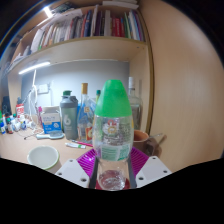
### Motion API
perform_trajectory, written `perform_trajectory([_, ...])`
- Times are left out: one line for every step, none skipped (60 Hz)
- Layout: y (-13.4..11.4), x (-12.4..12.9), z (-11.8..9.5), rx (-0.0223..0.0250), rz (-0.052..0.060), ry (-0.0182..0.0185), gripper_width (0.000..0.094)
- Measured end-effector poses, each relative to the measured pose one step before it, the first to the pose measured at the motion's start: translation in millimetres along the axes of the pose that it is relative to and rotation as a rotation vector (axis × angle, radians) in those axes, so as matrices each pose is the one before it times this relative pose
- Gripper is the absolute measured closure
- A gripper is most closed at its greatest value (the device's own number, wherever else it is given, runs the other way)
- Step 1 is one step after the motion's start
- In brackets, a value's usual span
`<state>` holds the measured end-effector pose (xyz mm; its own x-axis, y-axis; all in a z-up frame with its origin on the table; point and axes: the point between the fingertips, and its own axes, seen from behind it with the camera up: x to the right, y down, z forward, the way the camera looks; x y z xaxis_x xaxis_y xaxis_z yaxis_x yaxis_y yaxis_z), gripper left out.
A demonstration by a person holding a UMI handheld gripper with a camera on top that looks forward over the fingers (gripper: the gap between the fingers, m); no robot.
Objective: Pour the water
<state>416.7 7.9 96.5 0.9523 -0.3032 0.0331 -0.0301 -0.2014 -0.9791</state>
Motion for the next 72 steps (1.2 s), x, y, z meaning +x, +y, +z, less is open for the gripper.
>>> perform_trajectory([2.74, 2.95, 3.27, 0.00278, 0.0018, -0.00241, 0.0467])
perform_trajectory([4.18, 0.73, -0.31, -0.00416, 0.0082, 0.00168, 0.0465])
perform_trajectory([3.33, 0.74, 0.30, -0.00647, 0.0079, 0.00185, 0.0466])
perform_trajectory([4.01, 0.61, 0.02, -0.00856, 0.0069, 0.00178, 0.0452])
perform_trajectory([-1.69, 0.02, -1.16, 0.00846, 0.0065, 0.00036, 0.0462])
perform_trajectory([-2.76, -0.37, -0.55, 0.01555, 0.0079, -0.00159, 0.0464])
perform_trajectory([2.14, -0.34, -0.02, -0.00460, 0.0056, -0.00133, 0.0464])
perform_trajectory([0.76, 0.17, -0.65, -0.00151, 0.0036, -0.00054, 0.0463])
perform_trajectory([-0.81, 1.47, 1.64, 0.01150, 0.0030, -0.00136, 0.0465])
perform_trajectory([1.06, 0.52, -0.68, -0.00193, 0.0024, 0.00088, 0.0464])
perform_trajectory([-0.27, 0.21, -0.31, -0.00034, 0.0026, -0.00011, 0.0460])
perform_trajectory([-0.86, 0.00, -0.33, 0.00482, 0.0020, -0.00025, 0.0457])
perform_trajectory([0.27, 0.13, -0.19, 0.00086, -0.0012, 0.00162, 0.0457])
perform_trajectory([-0.05, -0.18, -0.02, 0.00108, -0.0032, 0.00085, 0.0457])
perform_trajectory([-0.39, -0.42, 0.09, 0.00187, -0.0041, -0.00016, 0.0453])
perform_trajectory([-0.04, -0.34, -0.07, -0.00008, -0.0055, 0.00058, 0.0448])
perform_trajectory([-0.01, -0.31, -0.11, -0.00079, -0.0062, 0.00147, 0.0442])
perform_trajectory([0.08, -0.20, 0.05, -0.00140, -0.0055, 0.00118, 0.0435])
perform_trajectory([0.39, -0.80, 0.44, -0.00170, -0.0036, 0.00100, 0.0432])
perform_trajectory([0.70, -0.21, 0.05, -0.00450, -0.0028, 0.00086, 0.0424])
perform_trajectory([0.52, 0.20, -0.60, -0.00683, -0.0021, 0.00218, 0.0412])
perform_trajectory([0.96, 0.58, -0.39, -0.00980, -0.0028, 0.00275, 0.0396])
perform_trajectory([2.22, 0.98, -0.24, -0.01473, -0.0024, 0.00371, 0.0380])
perform_trajectory([3.81, 0.34, -0.64, -0.02009, -0.0014, 0.00420, 0.0357])
perform_trajectory([4.00, 0.08, -0.85, -0.02187, -0.0024, 0.00239, 0.0323])
perform_trajectory([3.69, 0.91, -0.99, -0.02138, -0.0023, 0.00459, 0.0294])
perform_trajectory([2.75, 0.97, -1.32, -0.01767, -0.0031, 0.00445, 0.0240])
perform_trajectory([1.43, 1.73, -2.07, -0.01281, -0.0023, 0.00608, 0.0187])
perform_trajectory([0.62, 2.68, -0.83, -0.00870, -0.0009, 0.00446, 0.0126])
perform_trajectory([0.60, 1.18, -4.34, -0.00943, 0.0015, 0.00857, 0.0067])
perform_trajectory([0.74, 1.82, -3.01, -0.00702, 0.0031, 0.00817, 0.0073])
perform_trajectory([0.54, 1.27, -3.44, -0.00739, 0.0025, 0.00614, 0.0091])
perform_trajectory([0.54, 0.79, -4.06, -0.00804, 0.0025, 0.00411, 0.0100])
perform_trajectory([0.99, 0.73, -4.66, -0.00771, 0.0033, 0.00406, 0.0102])
perform_trajectory([0.92, 0.46, -5.04, -0.00713, 0.0027, 0.00337, 0.0099])
perform_trajectory([0.59, 0.21, -5.72, -0.00545, 0.0032, 0.00309, 0.0099])
perform_trajectory([0.23, 0.41, -6.25, -0.00306, 0.0031, 0.00290, 0.0099])
perform_trajectory([-0.05, 0.05, -6.60, -0.00163, 0.0043, 0.00339, 0.0099])
perform_trajectory([-0.56, 0.01, -6.47, -0.00129, 0.0041, 0.00258, 0.0099])
perform_trajectory([-0.27, -0.14, -7.78, -0.00075, 0.0033, 0.00213, 0.0098])
perform_trajectory([0.57, -0.63, -8.64, 0.00008, 0.0041, 0.00426, 0.0098])
perform_trajectory([-0.40, -0.24, -8.23, -0.00030, 0.0038, 0.00269, 0.0100])
perform_trajectory([-0.21, -0.38, -8.78, -0.00045, 0.0042, 0.00295, 0.0100])
perform_trajectory([-0.12, -0.56, -9.47, -0.00060, 0.0039, 0.00264, 0.0100])
perform_trajectory([-0.26, -0.95, -10.08, -0.00002, 0.0037, 0.00174, 0.0098])
perform_trajectory([-0.25, -1.45, -10.58, 0.00012, 0.0037, 0.00178, 0.0100])
perform_trajectory([-1.52, -1.94, -11.19, -0.00207, 0.0032, 0.00276, 0.0097])
perform_trajectory([-0.34, -1.78, -11.58, 0.00151, 0.0042, 0.00150, 0.0094])
perform_trajectory([0.09, -2.47, -12.86, 0.00214, 0.0031, 0.00241, 0.0096])
perform_trajectory([-0.59, -2.62, -11.98, 0.00328, 0.0020, -0.00006, 0.0096])
perform_trajectory([-0.43, -2.85, -11.80, 0.00317, 0.0014, -0.00039, 0.0096])
perform_trajectory([-0.70, -3.29, -12.02, 0.00260, 0.0004, -0.00003, 0.0099])
perform_trajectory([-0.52, -3.47, -12.03, 0.00277, -0.0005, -0.00052, 0.0097])
perform_trajectory([-0.21, -3.81, -11.90, 0.00304, -0.0020, -0.00166, 0.0097])
perform_trajectory([-0.25, -4.21, -12.06, 0.00235, -0.0036, -0.00179, 0.0096])
perform_trajectory([-1.11, -3.13, -10.26, 0.00172, -0.0057, -0.00379, 0.0098])
perform_trajectory([-0.51, -4.89, -12.27, 0.00057, -0.0039, 0.00110, 0.0098])
perform_trajectory([-0.12, -3.88, -12.74, 0.00119, -0.0023, 0.00148, 0.0096])
perform_trajectory([0.15, -4.29, -13.55, -0.00102, -0.0024, 0.00342, 0.0099])
perform_trajectory([0.14, -3.77, -12.23, -0.00036, -0.0012, 0.00171, 0.0098])
perform_trajectory([0.26, -4.11, -11.93, -0.00041, -0.0008, -0.00003, 0.0099])
perform_trajectory([0.38, -4.30, -11.67, -0.00045, -0.0001, -0.00197, 0.0100])
perform_trajectory([0.30, -5.06, -11.68, -0.00057, 0.0001, -0.00313, 0.0099])
perform_trajectory([0.69, -4.96, -10.44, 0.00077, 0.0004, -0.00486, 0.0098])
perform_trajectory([0.35, -4.93, -11.24, -0.00055, -0.0001, -0.00288, 0.0099])
perform_trajectory([-0.01, -4.32, -10.81, -0.00174, 0.0002, -0.00343, 0.0097])
perform_trajectory([-0.22, -4.75, -11.11, 0.00023, 0.0005, -0.00147, 0.0095])
perform_trajectory([-0.34, -4.77, -10.87, -0.00026, 0.0012, -0.00205, 0.0093])
perform_trajectory([-0.10, -4.68, -10.38, 0.00027, 0.0009, -0.00411, 0.0094])
perform_trajectory([-0.20, -5.11, -9.88, 0.00081, 0.0006, -0.00515, 0.0092])
perform_trajectory([-0.13, -5.29, -9.88, 0.00061, 0.0012, -0.00480, 0.0090])
perform_trajectory([0.06, -5.29, -9.70, 0.00060, 0.0018, -0.00496, 0.0092])
